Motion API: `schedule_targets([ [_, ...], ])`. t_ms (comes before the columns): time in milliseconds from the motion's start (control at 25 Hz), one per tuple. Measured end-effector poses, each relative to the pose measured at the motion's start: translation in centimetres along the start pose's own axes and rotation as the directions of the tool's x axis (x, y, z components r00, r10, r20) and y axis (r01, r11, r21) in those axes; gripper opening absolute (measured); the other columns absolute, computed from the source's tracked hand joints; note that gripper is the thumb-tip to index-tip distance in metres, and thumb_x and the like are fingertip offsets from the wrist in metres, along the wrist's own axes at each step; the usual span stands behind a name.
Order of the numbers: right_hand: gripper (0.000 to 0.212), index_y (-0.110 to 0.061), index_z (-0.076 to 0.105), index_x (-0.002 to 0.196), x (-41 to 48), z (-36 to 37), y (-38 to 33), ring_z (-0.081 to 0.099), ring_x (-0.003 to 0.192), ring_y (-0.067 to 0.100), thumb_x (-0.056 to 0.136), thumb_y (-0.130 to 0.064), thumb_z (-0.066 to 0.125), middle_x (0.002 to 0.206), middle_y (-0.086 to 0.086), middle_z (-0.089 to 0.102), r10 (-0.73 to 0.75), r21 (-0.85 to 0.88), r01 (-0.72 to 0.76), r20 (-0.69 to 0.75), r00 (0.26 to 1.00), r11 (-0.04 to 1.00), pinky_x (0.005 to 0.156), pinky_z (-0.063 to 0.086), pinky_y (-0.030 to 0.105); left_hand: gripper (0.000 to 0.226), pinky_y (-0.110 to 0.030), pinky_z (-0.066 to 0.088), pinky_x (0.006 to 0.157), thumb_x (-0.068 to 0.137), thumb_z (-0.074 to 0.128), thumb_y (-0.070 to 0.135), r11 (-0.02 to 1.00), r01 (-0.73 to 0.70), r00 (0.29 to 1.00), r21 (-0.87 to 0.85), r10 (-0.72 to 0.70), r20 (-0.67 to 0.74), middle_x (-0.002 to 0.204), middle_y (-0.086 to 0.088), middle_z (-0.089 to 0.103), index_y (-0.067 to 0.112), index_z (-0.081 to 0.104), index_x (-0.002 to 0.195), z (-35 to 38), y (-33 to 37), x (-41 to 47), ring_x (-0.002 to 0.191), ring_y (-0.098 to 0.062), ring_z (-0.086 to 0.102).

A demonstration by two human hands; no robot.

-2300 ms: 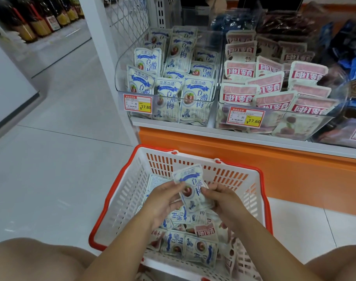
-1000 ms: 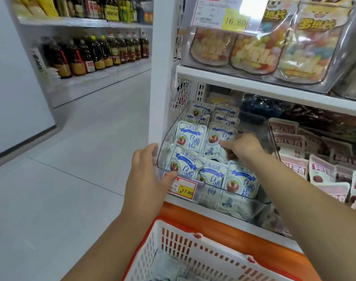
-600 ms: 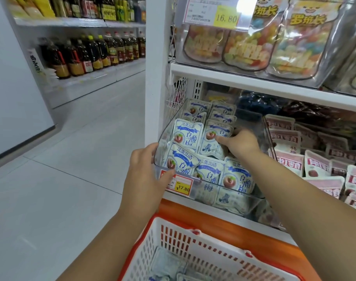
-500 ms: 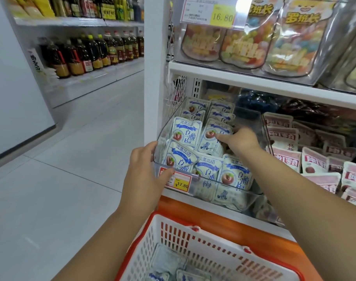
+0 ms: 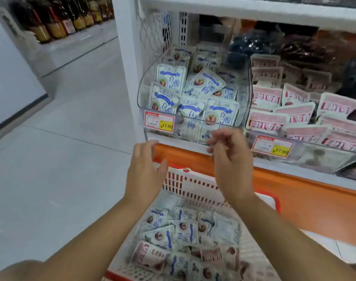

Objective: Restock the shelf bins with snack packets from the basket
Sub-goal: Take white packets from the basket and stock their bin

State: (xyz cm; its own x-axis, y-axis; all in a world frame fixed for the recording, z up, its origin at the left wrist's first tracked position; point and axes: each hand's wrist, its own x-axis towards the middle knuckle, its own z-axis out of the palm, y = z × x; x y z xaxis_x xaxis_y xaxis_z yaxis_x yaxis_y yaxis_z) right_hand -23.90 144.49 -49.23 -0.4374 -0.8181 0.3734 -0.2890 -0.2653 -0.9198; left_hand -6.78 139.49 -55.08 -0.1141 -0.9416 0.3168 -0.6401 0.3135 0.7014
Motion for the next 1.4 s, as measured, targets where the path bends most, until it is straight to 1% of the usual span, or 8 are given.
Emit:
schedule_targets([
  [80, 0.030, -0.027, 0.059, 0.097, -5.0, -0.6, 5.9, 0.058, 0.070, 0.014, 0.095, 0.000, 0.046, 0.089, -0.006, 0.064, 0.283, -0.257, -0.239, 0.150, 0.947, 0.936, 0.060, 0.047, 0.026, 0.047, -0.032, 0.049, 0.093, 0.091, 0.064, 0.022, 0.995, 0.006, 0.936, 0.100, -0.041, 0.349, 0.128, 0.001, 0.045, 0.019, 0.046, 0.135, 2.8, -2.0, -3.5, 0.111, -0.015, 0.056],
  [160, 0.026, -0.020, 0.060, 0.114, -8.6, -2.0, 13.3, 0.058, 0.070, 0.015, 0.099, -0.008, 0.042, 0.101, -0.001, 0.063, 0.650, -0.584, -0.417, 0.268, 0.711, 0.697, 0.060, 0.047, 0.025, 0.052, -0.029, 0.046, 0.096, 0.093, 0.060, 0.026, 0.978, -0.006, 0.774, 0.209, -0.128, 0.620, 0.137, -0.001, 0.041, 0.020, 0.041, 0.141, 5.4, -4.4, -6.4, 0.117, -0.016, 0.053],
  [320, 0.050, -0.017, 0.036, 0.148, -13.9, -5.1, 22.2, 0.061, 0.104, 0.021, 0.098, -0.011, 0.042, 0.143, 0.012, 0.047, 0.914, -0.829, -0.406, 0.282, 0.292, 0.385, 0.076, 0.052, 0.028, 0.052, -0.028, 0.041, 0.099, 0.094, 0.060, 0.027, 0.926, 0.177, 0.573, 0.334, -0.373, 0.730, 0.142, -0.007, 0.044, 0.018, 0.044, 0.142, 9.5, -8.0, -10.1, 0.120, -0.022, 0.053],
  [600, 0.085, -0.034, 0.012, 0.154, -16.1, -1.1, 26.7, 0.025, 0.145, 0.022, 0.091, -0.013, 0.065, 0.160, -0.009, 0.010, 0.868, -0.598, -0.635, 0.407, 0.285, 0.489, 0.099, 0.045, 0.031, 0.056, -0.031, 0.041, 0.101, 0.094, 0.058, 0.019, 0.877, 0.251, 0.487, 0.411, -0.481, 0.729, 0.140, -0.008, 0.049, 0.018, 0.039, 0.146, 13.3, -10.8, -12.4, 0.120, -0.025, 0.054],
  [840, 0.025, -0.010, 0.058, 0.110, -15.1, 0.3, 25.5, 0.049, 0.066, 0.015, 0.089, -0.017, 0.069, 0.096, 0.007, 0.061, 0.978, -0.344, -0.925, 0.179, 0.105, 0.162, 0.054, 0.039, 0.026, 0.066, -0.034, 0.045, 0.102, 0.093, 0.061, 0.020, 0.836, 0.371, 0.429, 0.405, -0.541, 0.724, 0.150, -0.008, 0.041, 0.019, 0.030, 0.151, 13.4, -11.9, -12.1, 0.123, -0.028, 0.054],
  [1080, 0.017, -0.016, 0.055, 0.090, -12.1, -0.9, 22.1, 0.059, 0.076, 0.022, 0.099, -0.031, 0.054, 0.084, 0.004, 0.060, 0.880, -0.296, -0.830, 0.198, 0.431, 0.473, 0.070, 0.049, 0.035, 0.062, -0.030, 0.052, 0.090, 0.083, 0.069, 0.005, 0.840, 0.536, 0.550, 0.080, -0.420, 0.722, 0.133, 0.004, 0.054, 0.024, 0.044, 0.136, 11.8, -9.9, -11.0, 0.119, -0.017, 0.054],
  [1280, 0.020, -0.007, 0.062, 0.088, -9.0, -3.0, 17.4, 0.066, 0.074, 0.020, 0.095, -0.027, 0.061, 0.086, 0.014, 0.070, 0.735, -0.085, -0.735, 0.195, 0.650, 0.672, 0.079, 0.058, 0.043, 0.087, -0.036, 0.050, 0.098, 0.087, 0.071, 0.016, 0.308, 0.930, 0.327, -0.200, -0.443, 0.835, 0.120, 0.002, 0.064, 0.012, 0.014, 0.153, 8.6, -5.3, -8.9, 0.108, -0.019, 0.065],
  [1400, 0.020, -0.008, 0.069, 0.087, -8.2, -4.6, 14.4, 0.068, 0.069, 0.017, 0.092, -0.027, 0.065, 0.081, 0.007, 0.074, 0.671, 0.001, -0.687, 0.209, 0.711, 0.727, 0.068, 0.057, 0.034, 0.066, -0.037, 0.057, 0.087, 0.091, 0.064, 0.008, 0.170, 0.938, 0.345, -0.302, -0.386, 0.856, 0.077, 0.006, 0.073, 0.003, 0.027, 0.145, 7.8, -3.6, -8.8, 0.079, -0.011, 0.073],
])
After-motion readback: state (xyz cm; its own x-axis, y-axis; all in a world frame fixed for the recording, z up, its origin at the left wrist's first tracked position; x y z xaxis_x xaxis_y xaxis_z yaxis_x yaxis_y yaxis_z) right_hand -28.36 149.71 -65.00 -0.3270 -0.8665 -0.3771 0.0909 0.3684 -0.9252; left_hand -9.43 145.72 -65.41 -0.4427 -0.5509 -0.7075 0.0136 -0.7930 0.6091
